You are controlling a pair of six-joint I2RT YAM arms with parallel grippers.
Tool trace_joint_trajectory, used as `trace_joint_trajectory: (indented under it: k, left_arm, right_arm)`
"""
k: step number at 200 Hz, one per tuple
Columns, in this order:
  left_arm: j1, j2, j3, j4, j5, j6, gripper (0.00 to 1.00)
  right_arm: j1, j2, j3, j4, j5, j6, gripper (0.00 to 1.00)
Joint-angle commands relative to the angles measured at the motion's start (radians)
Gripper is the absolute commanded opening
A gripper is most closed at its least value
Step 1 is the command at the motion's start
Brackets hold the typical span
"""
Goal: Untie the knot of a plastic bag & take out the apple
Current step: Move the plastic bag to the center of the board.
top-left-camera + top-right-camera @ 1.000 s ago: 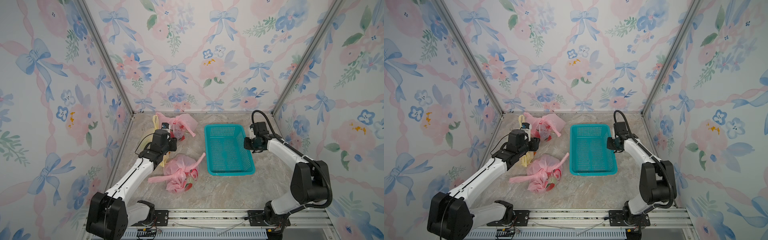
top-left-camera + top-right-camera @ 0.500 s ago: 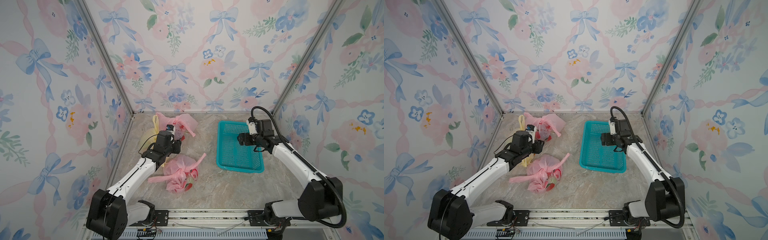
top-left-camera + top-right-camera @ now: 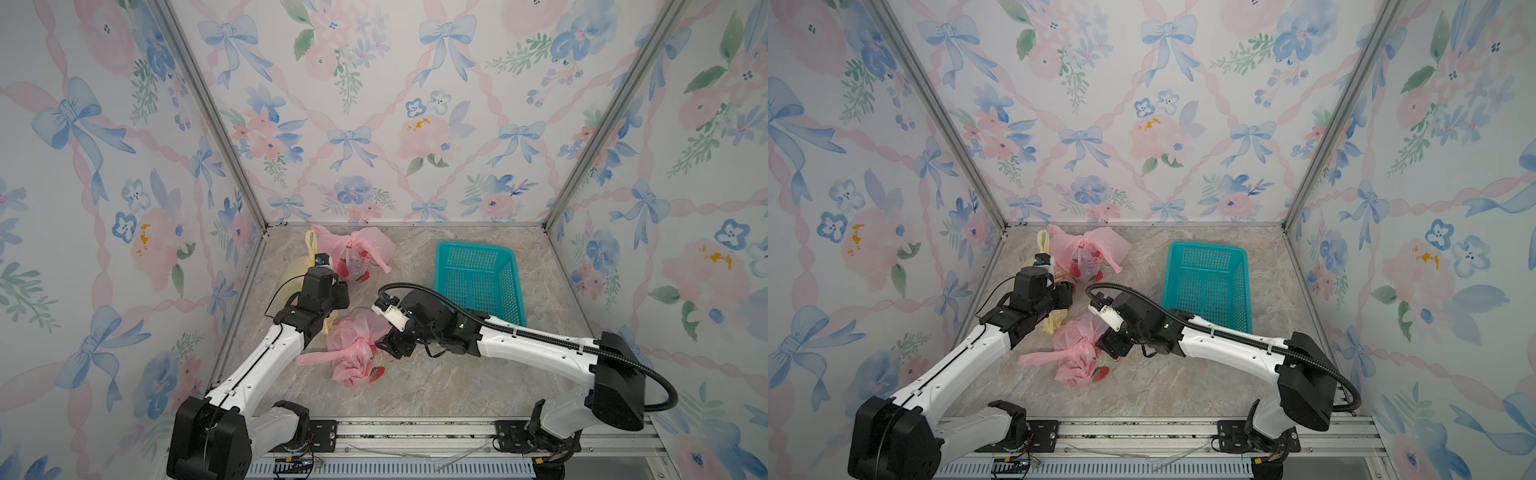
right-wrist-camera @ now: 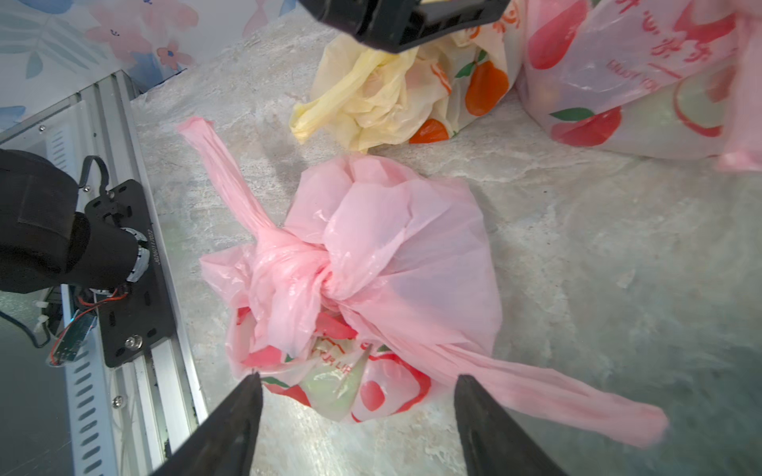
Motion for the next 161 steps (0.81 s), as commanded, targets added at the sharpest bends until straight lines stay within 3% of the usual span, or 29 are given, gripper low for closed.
trace_joint_trajectory:
  k: [1, 52, 81, 126, 137, 161]
  left_arm:
    - [0.012, -0.030, -0.051, -0.032, 0.036, -0.030, 0.54]
    - [0.014, -0.068, -0.067, -0.046, 0.042, -0.021, 0.52]
    - [0.014, -0.078, -0.071, -0.046, 0.066, -0.022, 0.51]
    - [0.010, -0.088, -0.049, -0.046, 0.091, -0.012, 0.55]
    - [0.009, -0.080, -0.033, -0.047, 0.098, -0.004, 0.56]
    - [0.003, -0.046, 0.013, -0.046, 0.132, 0.013, 0.56]
  right_arm:
    - [0.049, 0.069, 0.063, 0.026, -0.018, 0.080, 0.71]
    - [0.089, 0.185, 0.151, -0.020, -0.019, 0.125, 0.63]
    - [0.094, 0.247, 0.217, -0.094, 0.027, 0.141, 0.51]
    - [0.054, 0.316, 0.284, -0.191, 0.013, 0.132, 0.17]
    - [0.030, 0.311, 0.281, -0.204, 0.002, 0.123, 0.01]
    - [-0.049, 0.242, 0.238, -0.189, 0.009, 0.096, 0.00]
